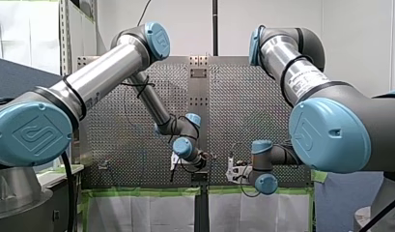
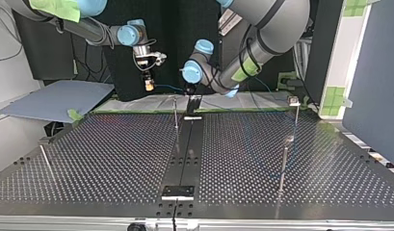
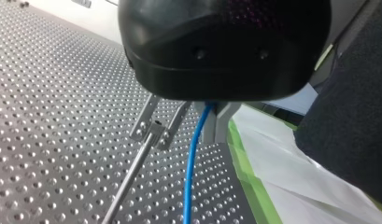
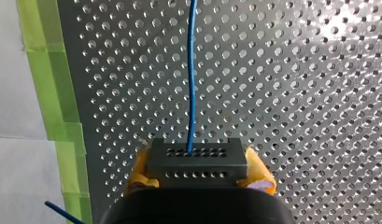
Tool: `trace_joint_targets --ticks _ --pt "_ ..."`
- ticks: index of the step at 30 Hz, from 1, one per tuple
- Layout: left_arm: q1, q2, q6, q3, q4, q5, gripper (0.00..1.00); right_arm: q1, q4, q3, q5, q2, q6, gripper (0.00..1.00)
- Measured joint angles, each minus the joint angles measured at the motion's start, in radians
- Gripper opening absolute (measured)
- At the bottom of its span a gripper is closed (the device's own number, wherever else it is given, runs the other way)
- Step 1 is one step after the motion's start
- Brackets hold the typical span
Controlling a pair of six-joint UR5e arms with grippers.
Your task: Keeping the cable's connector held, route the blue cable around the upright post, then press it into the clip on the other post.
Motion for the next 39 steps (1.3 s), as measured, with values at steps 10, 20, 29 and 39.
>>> trace_joint_targets --ticks 10,20,29,39 --pt "0.021 -0.001 -0.047 0.0 0.028 0.031 0.0 -0.016 0.026 -0.032 -0.002 0.0 -0.001 0.0" --pt "0.033 -0.002 -0.086 0.0 0.055 0.061 0.0 -0.043 0.055 -0.058 -0.009 0.0 -0.013 0.0" --pt "0.046 -0.002 -0.122 0.0 0.069 0.075 0.0 -0.06 0.067 -0.068 -0.013 0.0 -0.021 0.0" --pt "0.053 -0.002 -0.167 0.0 0.087 0.101 0.0 -0.092 0.109 -0.09 -0.022 0.0 -0.043 0.0"
